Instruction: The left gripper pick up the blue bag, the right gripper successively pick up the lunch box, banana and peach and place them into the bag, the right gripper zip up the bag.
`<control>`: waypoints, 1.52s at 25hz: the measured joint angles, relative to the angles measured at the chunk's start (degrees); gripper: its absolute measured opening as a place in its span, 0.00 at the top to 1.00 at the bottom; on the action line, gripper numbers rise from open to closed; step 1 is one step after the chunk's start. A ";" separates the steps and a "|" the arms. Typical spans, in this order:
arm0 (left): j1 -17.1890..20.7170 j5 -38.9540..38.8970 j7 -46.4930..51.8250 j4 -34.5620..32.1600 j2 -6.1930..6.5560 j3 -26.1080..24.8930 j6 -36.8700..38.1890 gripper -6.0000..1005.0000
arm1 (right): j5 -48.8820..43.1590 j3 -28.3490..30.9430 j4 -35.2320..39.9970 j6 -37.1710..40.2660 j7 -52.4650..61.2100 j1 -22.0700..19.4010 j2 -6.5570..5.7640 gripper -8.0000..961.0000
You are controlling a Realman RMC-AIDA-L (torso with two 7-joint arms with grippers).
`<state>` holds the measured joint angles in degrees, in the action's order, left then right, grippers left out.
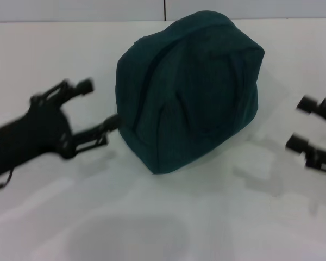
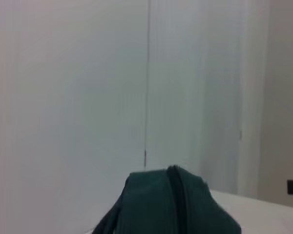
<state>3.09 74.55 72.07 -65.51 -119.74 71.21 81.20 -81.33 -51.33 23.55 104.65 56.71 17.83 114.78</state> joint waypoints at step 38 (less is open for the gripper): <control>-3.03 2.26 -24.43 31.57 0.22 -6.00 10.89 0.11 | -7.53 -0.61 -11.62 -11.32 -14.26 0.01 0.45 0.09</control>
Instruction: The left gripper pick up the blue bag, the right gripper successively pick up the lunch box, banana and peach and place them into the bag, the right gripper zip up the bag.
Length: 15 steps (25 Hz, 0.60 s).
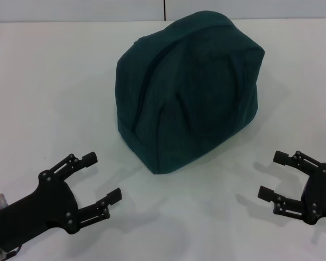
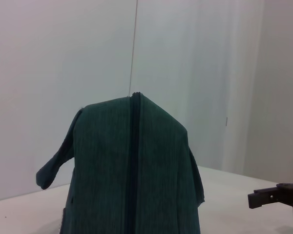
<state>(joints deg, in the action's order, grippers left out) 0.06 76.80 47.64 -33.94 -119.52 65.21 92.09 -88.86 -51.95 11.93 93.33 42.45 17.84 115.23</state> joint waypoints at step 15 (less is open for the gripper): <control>-0.85 -0.12 -0.06 0.78 0.06 0.00 0.04 0.11 | 0.01 0.00 -0.82 0.00 -0.01 0.77 0.00 0.09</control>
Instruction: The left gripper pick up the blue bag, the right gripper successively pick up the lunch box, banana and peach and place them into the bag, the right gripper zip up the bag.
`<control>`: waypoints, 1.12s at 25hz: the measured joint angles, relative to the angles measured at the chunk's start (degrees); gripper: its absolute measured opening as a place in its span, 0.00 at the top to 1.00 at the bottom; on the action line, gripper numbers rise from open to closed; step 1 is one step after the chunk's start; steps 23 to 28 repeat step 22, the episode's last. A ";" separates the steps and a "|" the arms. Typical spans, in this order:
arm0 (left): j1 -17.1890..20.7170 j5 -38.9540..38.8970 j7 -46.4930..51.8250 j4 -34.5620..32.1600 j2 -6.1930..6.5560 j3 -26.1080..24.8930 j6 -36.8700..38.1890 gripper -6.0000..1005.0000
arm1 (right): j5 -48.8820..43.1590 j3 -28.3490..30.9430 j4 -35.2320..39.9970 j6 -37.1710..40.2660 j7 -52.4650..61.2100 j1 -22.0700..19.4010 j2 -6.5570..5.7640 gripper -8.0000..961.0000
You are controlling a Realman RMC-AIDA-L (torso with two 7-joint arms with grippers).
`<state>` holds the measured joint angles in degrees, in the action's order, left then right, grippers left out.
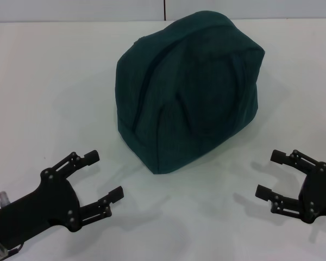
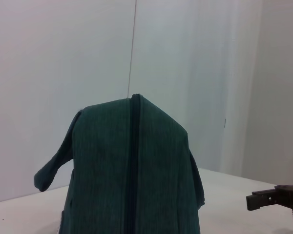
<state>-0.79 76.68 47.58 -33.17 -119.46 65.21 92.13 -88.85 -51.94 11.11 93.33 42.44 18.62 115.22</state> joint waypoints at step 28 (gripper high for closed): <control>0.00 -0.08 -0.03 0.03 0.03 0.00 0.34 0.11 | 0.00 -0.09 -0.04 -0.09 0.01 0.02 0.00 0.09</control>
